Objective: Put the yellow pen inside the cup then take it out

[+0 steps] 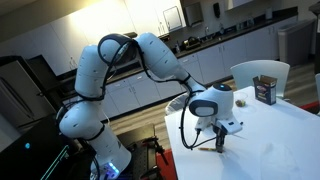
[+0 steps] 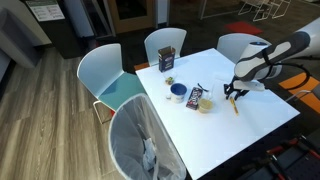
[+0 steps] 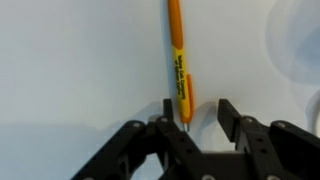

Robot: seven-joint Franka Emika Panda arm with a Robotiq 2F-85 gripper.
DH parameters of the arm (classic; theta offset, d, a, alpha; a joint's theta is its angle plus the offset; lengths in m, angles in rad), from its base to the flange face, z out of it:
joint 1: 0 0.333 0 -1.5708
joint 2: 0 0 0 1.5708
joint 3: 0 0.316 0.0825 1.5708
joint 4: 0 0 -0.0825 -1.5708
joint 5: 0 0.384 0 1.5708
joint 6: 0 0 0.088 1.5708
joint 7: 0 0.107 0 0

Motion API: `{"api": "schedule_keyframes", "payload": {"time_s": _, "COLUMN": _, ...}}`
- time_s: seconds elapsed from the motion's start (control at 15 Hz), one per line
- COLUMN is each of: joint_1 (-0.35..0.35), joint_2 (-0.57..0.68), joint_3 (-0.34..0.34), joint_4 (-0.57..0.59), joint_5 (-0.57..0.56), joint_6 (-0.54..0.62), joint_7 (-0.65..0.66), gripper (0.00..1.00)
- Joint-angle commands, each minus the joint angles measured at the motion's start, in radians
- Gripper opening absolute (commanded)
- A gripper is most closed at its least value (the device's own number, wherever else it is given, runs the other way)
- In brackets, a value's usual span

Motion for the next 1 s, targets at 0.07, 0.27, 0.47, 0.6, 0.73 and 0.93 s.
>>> {"api": "schedule_keyframes", "payload": {"time_s": 0.07, "joint_1": 0.106, "joint_2": -0.115, "joint_3": -0.058, "joint_4": -0.105, "joint_5": -0.083, "joint_6": 0.066, "joint_7": 0.113, "gripper": 0.90}}
{"api": "schedule_keyframes", "payload": {"time_s": 0.27, "joint_1": 0.193, "joint_2": -0.206, "joint_3": -0.118, "joint_4": -0.198, "joint_5": -0.161, "joint_6": 0.123, "joint_7": 0.201, "gripper": 1.00}}
{"api": "schedule_keyframes", "payload": {"time_s": 0.47, "joint_1": 0.269, "joint_2": -0.277, "joint_3": -0.180, "joint_4": -0.263, "joint_5": -0.250, "joint_6": 0.167, "joint_7": 0.294, "gripper": 1.00}}
{"api": "schedule_keyframes", "payload": {"time_s": 0.6, "joint_1": 0.305, "joint_2": -0.315, "joint_3": -0.211, "joint_4": -0.291, "joint_5": -0.321, "joint_6": 0.174, "joint_7": 0.356, "gripper": 1.00}}
{"api": "schedule_keyframes", "payload": {"time_s": 0.73, "joint_1": 0.310, "joint_2": -0.348, "joint_3": -0.213, "joint_4": -0.310, "joint_5": -0.375, "joint_6": 0.168, "joint_7": 0.396, "gripper": 1.00}}
{"api": "schedule_keyframes", "payload": {"time_s": 0.93, "joint_1": 0.258, "joint_2": -0.298, "joint_3": -0.165, "joint_4": -0.259, "joint_5": -0.363, "joint_6": 0.150, "joint_7": 0.374, "gripper": 1.00}}
